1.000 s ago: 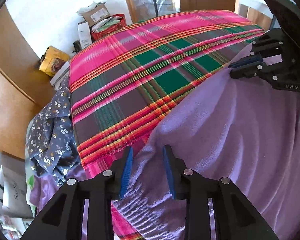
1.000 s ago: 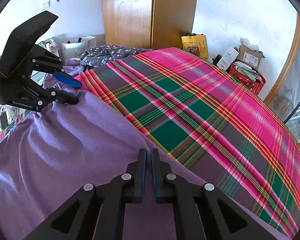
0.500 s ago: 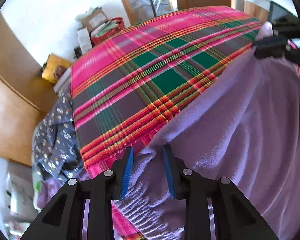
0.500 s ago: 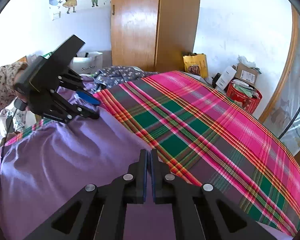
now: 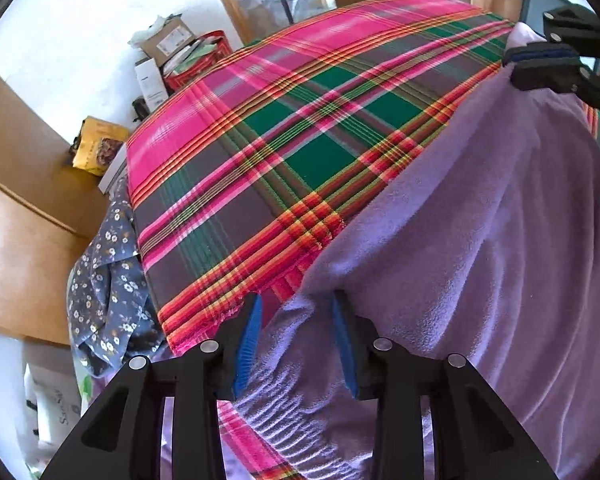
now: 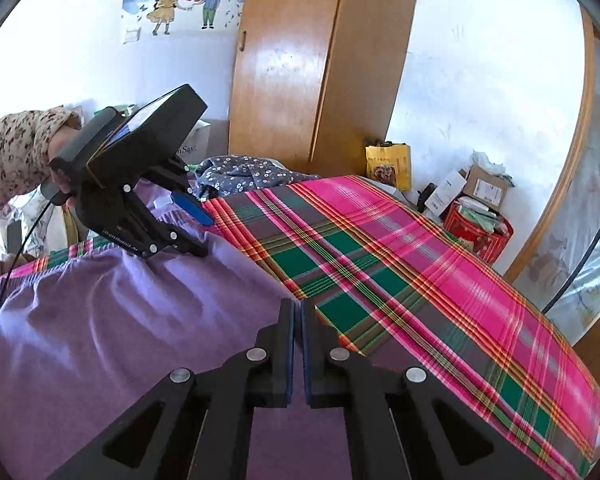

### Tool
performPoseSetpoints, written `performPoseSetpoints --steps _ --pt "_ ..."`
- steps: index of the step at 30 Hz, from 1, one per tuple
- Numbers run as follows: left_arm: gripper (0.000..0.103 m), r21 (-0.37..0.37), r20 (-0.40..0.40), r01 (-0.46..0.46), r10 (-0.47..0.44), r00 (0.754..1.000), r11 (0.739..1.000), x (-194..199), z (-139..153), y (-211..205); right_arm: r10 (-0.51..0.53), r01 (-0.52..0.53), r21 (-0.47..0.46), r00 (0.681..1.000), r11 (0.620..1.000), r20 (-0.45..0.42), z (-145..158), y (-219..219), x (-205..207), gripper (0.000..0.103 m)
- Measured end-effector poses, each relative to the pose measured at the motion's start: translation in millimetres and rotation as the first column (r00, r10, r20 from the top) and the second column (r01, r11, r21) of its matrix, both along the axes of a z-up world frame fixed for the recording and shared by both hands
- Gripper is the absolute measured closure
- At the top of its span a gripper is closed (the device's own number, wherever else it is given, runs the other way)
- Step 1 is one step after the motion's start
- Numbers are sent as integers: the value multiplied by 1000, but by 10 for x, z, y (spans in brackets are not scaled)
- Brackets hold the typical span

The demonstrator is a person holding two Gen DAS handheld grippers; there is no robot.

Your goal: Fold clothes

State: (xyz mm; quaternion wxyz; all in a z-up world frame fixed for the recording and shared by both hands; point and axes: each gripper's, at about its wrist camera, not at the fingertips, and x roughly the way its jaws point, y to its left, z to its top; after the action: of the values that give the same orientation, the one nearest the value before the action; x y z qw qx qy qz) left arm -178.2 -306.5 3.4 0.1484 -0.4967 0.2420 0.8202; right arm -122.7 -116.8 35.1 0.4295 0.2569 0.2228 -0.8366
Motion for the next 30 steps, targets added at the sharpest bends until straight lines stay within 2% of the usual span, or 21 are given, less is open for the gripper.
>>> performPoseSetpoints --steps 6,8,10,13,15,18,30 --pt "66 27 3 -5 5 1000 1000 19 -7 -27 -9 9 -5 1000 1000 10 -23 7 -12 100" --pt "67 65 16 -34 33 999 997 1 -9 -64 -12 12 -8 1000 1000 17 -31 17 -20 100" --pt "70 91 25 -48 46 999 995 0 -11 -78 -15 15 -9 1000 1000 24 -40 22 -25 100" --pt "84 112 30 -44 41 999 993 27 -14 -61 -19 19 -11 999 1000 32 -47 27 -26 100" --pt "91 85 6 -14 14 1000 996 88 -22 9 -22 22 -15 999 1000 39 -51 37 -24 100" --pt "96 68 -4 -21 21 1000 997 114 -8 23 -26 26 -8 999 1000 38 -55 36 -1 100" --pt "98 53 -120 -40 46 992 998 466 310 44 -34 34 7 999 999 3 105 81 240 100"
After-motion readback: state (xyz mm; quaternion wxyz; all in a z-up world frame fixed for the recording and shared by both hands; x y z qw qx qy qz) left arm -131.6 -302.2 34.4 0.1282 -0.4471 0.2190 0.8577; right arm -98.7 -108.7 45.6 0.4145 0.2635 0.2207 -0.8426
